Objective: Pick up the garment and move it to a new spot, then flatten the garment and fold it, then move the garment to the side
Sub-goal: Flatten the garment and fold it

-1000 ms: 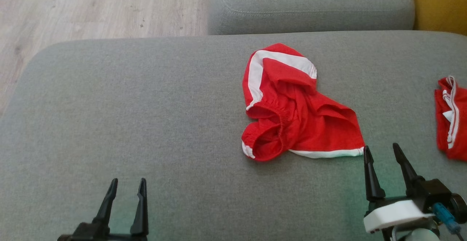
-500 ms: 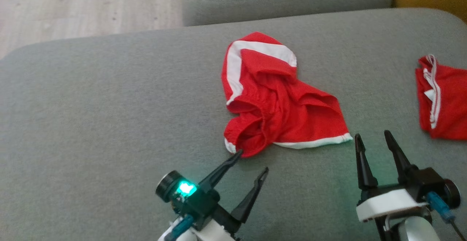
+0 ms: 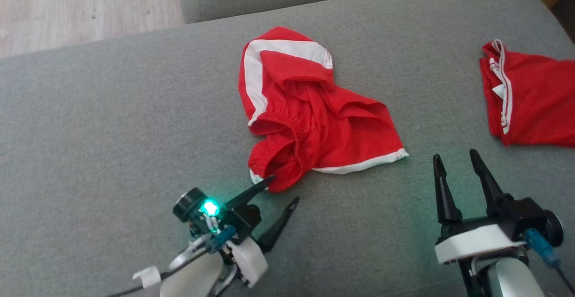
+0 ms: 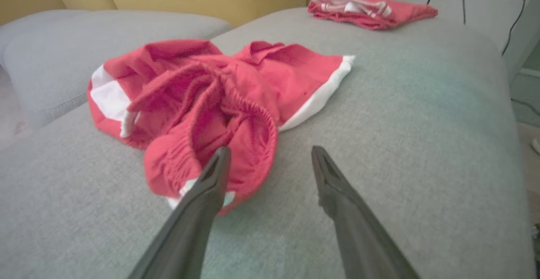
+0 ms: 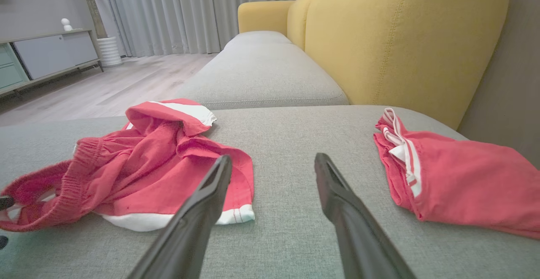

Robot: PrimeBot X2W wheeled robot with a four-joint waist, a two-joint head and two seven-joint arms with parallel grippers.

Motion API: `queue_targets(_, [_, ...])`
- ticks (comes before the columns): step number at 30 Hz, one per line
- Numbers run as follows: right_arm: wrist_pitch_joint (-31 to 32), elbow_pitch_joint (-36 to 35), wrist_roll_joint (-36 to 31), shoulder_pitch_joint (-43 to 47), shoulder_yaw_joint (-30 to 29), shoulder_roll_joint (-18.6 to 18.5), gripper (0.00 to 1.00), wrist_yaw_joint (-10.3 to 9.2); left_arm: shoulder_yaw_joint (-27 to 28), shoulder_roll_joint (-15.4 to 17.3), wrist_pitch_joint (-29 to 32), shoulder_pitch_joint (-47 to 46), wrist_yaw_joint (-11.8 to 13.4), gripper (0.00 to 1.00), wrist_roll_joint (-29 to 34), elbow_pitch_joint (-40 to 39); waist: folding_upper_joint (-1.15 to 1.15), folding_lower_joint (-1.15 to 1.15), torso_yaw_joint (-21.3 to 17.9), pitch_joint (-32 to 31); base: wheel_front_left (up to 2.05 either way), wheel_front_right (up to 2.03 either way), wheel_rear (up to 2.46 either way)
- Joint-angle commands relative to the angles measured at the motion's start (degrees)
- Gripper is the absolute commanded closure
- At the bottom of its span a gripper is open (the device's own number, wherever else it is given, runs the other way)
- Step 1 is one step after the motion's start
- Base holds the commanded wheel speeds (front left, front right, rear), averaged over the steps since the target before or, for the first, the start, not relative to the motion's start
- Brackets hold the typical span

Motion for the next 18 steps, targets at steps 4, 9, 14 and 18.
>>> queue_targets(4, [-0.4,-1.7,0.8,-2.9,1.0,-0.3,0.00,-0.04,1.2,1.4,0.0,-4.7,0.4,0.00,0.9,4.2,0.00,-0.01,-0.5,0.2,0.00,0.00,0.00])
queue_targets(9, [-0.4,-1.4,0.9,-3.1,1.2,-0.3,0.00,-0.04,0.9,1.3,0.0,-7.2,0.7,0.00,1.2,8.8,0.00,-0.01,-0.7,0.2,0.00,0.00,0.00])
queue_targets(14, [-0.4,-1.2,1.0,-3.4,2.0,-0.3,0.00,-0.04,0.0,0.2,0.2,-9.3,0.5,0.72,0.7,13.0,0.00,-0.01,-1.3,0.2,0.00,0.00,0.00])
queue_targets(18, [-0.4,-1.0,1.1,-3.3,2.1,-0.3,0.00,-0.04,-0.2,-0.7,0.5,-10.3,0.2,1.00,-1.9,15.3,0.00,-0.01,-1.8,0.1,0.00,0.00,0.00])
